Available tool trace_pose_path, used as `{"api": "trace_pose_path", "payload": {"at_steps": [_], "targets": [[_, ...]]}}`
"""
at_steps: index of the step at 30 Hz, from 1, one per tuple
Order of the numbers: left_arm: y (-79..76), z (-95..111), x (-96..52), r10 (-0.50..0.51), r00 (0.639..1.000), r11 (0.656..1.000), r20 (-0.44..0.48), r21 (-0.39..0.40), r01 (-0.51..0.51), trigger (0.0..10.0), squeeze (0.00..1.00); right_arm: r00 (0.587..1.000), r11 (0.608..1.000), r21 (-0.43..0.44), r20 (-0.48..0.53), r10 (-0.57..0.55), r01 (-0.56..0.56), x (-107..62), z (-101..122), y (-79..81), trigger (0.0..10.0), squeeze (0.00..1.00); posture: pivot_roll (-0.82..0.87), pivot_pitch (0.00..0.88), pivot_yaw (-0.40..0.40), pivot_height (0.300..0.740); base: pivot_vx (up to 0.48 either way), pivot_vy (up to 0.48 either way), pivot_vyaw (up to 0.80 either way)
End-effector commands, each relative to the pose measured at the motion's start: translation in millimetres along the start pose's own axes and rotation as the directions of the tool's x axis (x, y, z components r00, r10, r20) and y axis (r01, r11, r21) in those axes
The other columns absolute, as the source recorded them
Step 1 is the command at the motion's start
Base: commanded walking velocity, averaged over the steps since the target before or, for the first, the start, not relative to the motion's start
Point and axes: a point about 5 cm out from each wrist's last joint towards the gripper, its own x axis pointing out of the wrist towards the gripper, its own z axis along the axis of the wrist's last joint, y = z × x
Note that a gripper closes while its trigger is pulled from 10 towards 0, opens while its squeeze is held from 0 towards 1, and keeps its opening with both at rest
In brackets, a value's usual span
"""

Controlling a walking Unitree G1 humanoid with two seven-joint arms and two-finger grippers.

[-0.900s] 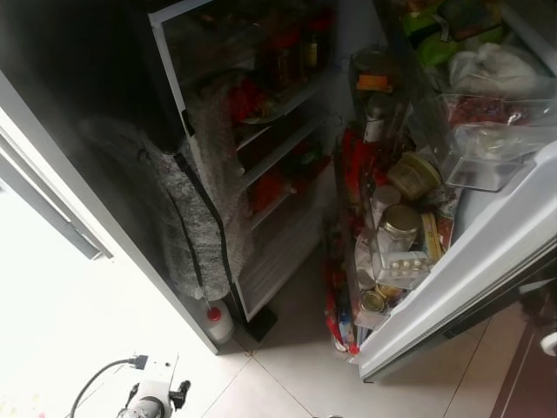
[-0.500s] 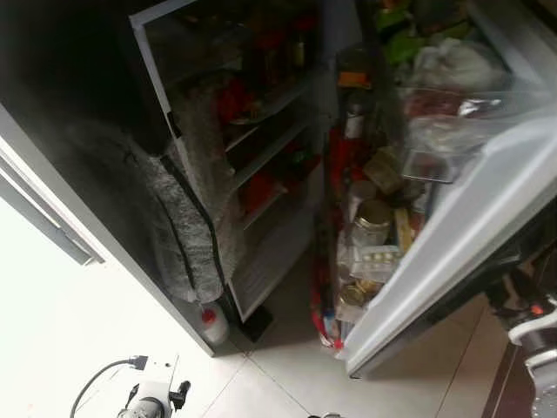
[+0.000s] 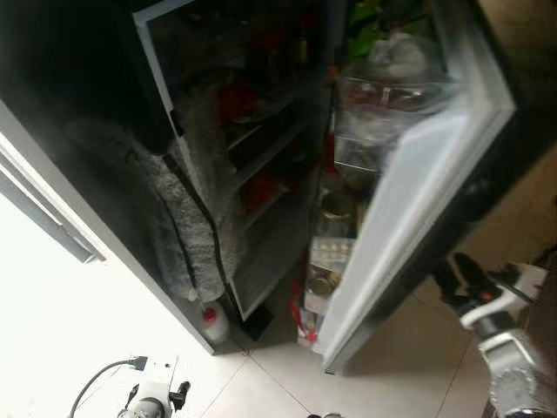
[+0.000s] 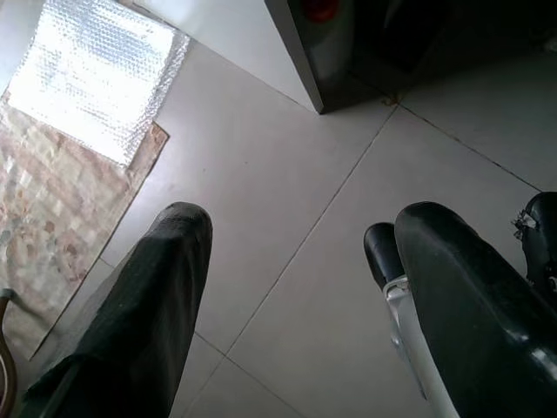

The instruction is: Restocking fridge

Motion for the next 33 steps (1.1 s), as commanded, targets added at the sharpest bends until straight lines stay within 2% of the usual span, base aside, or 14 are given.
{"api": "trace_pose_path", "payload": {"at_steps": [1, 3, 6, 7, 11, 13, 19, 33], "targets": [[-0.2, -11.5, -2.6, 0.004, 0.999, 1.000, -0.043, 0.005, -0.004, 10.0, 0.00, 0.997, 0.997, -0.014, -0.025, 0.070, -0.070, 10.2, -2.5, 13.4, 10.0, 0.00, -0.21, 0.153, 0.028, 0.740, 0.000, 0.000, 0.00], [-0.3, -11.8, -2.7, 0.007, 0.999, 1.000, -0.043, 0.003, -0.007, 10.0, 0.00, 0.994, 0.994, 0.008, -0.026, 0.106, -0.105, 21.0, -7.0, 24.7, 10.0, 0.00, -0.21, 0.151, 0.025, 0.740, 0.000, 0.000, 0.00], [-0.2, -12.2, -2.8, 0.010, 0.999, 1.000, -0.044, 0.001, -0.010, 10.0, 0.00, 0.990, 0.990, 0.001, -0.033, 0.139, -0.139, 28.8, -8.0, 33.1, 10.0, 0.00, -0.20, 0.150, 0.022, 0.740, 0.000, 0.000, 0.00], [-0.2, -12.5, -2.9, 0.013, 0.999, 1.000, -0.045, -0.002, -0.013, 10.0, 0.00, 0.982, 0.983, -0.011, -0.032, 0.184, -0.184, 37.5, -5.5, 42.9, 10.0, 0.00, -0.20, 0.150, 0.020, 0.740, 0.000, 0.000, 0.00], [-0.5, -12.6, -2.9, 0.015, 0.999, 1.000, -0.045, -0.004, -0.015, 10.0, 0.00, 0.975, 0.975, -0.011, -0.021, 0.223, -0.223, 46.4, -1.1, 51.9, 10.0, 0.00, -0.20, 0.148, 0.015, 0.740, 0.000, 0.000, 0.00], [-1.8, -12.9, -3.0, 0.017, 0.999, 1.000, -0.045, -0.010, -0.017, 10.0, 0.00, 0.956, 0.956, -0.029, -0.007, 0.293, -0.293, 65.3, 7.4, 68.6, 10.0, 0.00, -0.20, 0.144, 0.010, 0.740, 0.000, 0.000, 0.00], [-2.8, -14.0, -3.4, 0.024, 0.999, 1.000, -0.047, -0.018, -0.025, 10.0, 0.00, 0.935, 0.934, -0.047, -0.004, 0.355, -0.355, 88.1, 18.4, 84.7, 10.0, 0.00, -0.19, 0.141, -0.002, 0.740, 0.000, 0.000, 0.00], [-4.0, -14.6, -3.7, 0.031, 0.998, 0.999, -0.045, -0.030, -0.032, 10.0, 0.00, 0.900, 0.899, -0.049, -0.019, 0.435, -0.436, 118.8, 28.1, 108.5, 10.0, 0.00, -0.18, 0.137, -0.014, 0.740, 0.000, 0.000, 0.00]]}}
